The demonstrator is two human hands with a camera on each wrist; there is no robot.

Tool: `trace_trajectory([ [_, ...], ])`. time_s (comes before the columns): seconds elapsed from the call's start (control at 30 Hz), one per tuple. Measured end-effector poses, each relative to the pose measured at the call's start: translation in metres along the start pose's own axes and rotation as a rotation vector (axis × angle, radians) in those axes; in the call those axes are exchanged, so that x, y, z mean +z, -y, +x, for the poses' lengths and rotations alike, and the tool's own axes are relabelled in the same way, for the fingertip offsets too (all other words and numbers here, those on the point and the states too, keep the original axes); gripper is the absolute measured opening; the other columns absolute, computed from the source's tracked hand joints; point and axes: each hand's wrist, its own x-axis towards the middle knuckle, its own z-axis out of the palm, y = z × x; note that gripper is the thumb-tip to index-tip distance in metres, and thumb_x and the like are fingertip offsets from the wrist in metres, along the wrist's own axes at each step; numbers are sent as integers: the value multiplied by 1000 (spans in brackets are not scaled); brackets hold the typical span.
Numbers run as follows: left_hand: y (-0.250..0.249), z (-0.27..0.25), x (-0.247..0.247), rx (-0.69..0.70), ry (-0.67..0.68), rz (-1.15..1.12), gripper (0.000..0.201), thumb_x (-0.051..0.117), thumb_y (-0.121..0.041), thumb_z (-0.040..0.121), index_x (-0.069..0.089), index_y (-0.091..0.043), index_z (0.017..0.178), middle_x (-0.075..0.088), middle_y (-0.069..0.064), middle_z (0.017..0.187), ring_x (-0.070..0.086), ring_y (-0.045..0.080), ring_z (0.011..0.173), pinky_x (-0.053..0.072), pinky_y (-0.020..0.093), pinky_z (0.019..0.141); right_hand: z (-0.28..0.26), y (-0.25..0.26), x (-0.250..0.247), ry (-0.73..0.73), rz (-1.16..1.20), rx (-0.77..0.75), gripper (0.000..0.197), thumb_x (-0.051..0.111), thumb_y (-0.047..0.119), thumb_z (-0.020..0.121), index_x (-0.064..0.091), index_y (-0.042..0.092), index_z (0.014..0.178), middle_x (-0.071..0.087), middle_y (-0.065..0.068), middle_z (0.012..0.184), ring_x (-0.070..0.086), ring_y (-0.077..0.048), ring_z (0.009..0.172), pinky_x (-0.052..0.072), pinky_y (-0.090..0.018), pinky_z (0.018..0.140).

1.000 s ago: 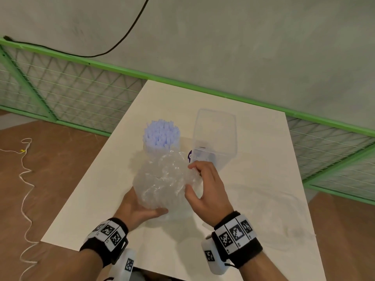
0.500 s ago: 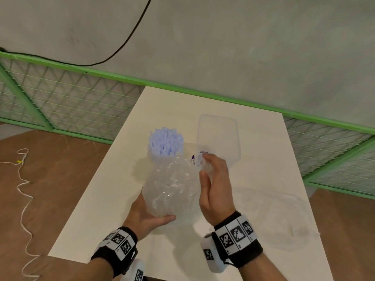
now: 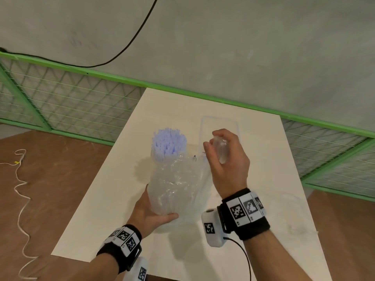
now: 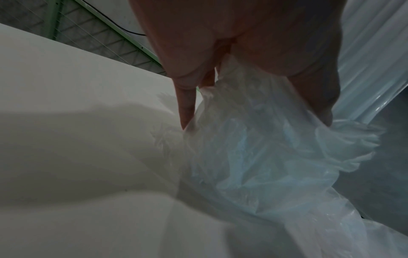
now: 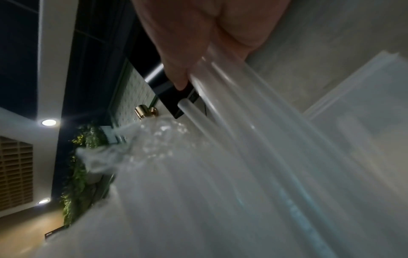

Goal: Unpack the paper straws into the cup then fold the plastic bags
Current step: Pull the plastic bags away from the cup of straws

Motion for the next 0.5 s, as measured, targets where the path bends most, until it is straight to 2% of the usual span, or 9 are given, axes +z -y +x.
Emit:
trace_trajectory([
  [0.07, 0, 1, 0, 0, -3, 7, 90, 98, -40, 42, 55, -33, 121, 69, -13, 112, 65, 6, 107, 51, 37, 98, 2, 0, 0, 18, 23, 57, 24, 68, 21, 92, 55, 36, 106, 67, 6, 99, 64, -1, 83, 44, -11, 79],
  [0.13, 0, 1, -1, 0, 2, 12, 89, 98, -41, 42, 55, -34, 120, 70, -14, 111, 65, 6, 106, 52, 37, 97, 6, 0, -1, 21, 45, 67, 24, 66, 21, 93, 54, 37, 107, 68, 3, 95, 69, -8, 81, 53, -26, 79],
  [0.17, 0, 2, -1, -3, 3, 12, 89, 98, -40, 42, 55, -34, 120, 70, -14, 111, 66, 6, 105, 52, 37, 97, 12, 2, -5, 3, 65, 63, 23, 66, 20, 93, 55, 35, 107, 68, 0, 91, 71, -9, 76, 56, -31, 74],
  [0.23, -1, 2, -1, -6, 1, 10, 89, 98, -37, 43, 55, -33, 121, 70, -14, 111, 66, 4, 105, 52, 36, 97, 32, 10, -18, -87, 117, 39, 22, 69, 14, 91, 57, 26, 106, 68, -5, 80, 71, -8, 65, 57, -28, 64],
  [0.3, -1, 2, 0, -8, -1, 15, 90, 98, -38, 43, 55, -34, 121, 70, -15, 111, 65, 3, 105, 52, 34, 96, 60, 22, -39, -193, 191, -13, 22, 70, 9, 88, 58, 17, 104, 67, -3, 75, 70, -15, 59, 56, -29, 58],
  [0.4, -3, 1, -1, -17, -1, 21, 93, 98, -41, 41, 54, -35, 122, 69, -15, 112, 65, 3, 106, 52, 34, 95, 101, 35, -71, -291, 286, -124, 21, 68, 5, 89, 54, 9, 104, 64, -4, 78, 68, -28, 58, 56, -34, 56],
  [0.5, -4, -1, -1, -12, -5, 16, 93, 98, -36, 43, 53, -35, 124, 68, -14, 113, 63, 2, 107, 51, 28, 93, 132, 31, -87, -347, 320, -178, 21, 67, 7, 91, 51, 9, 105, 65, -2, 86, 66, -34, 60, 56, -34, 57],
])
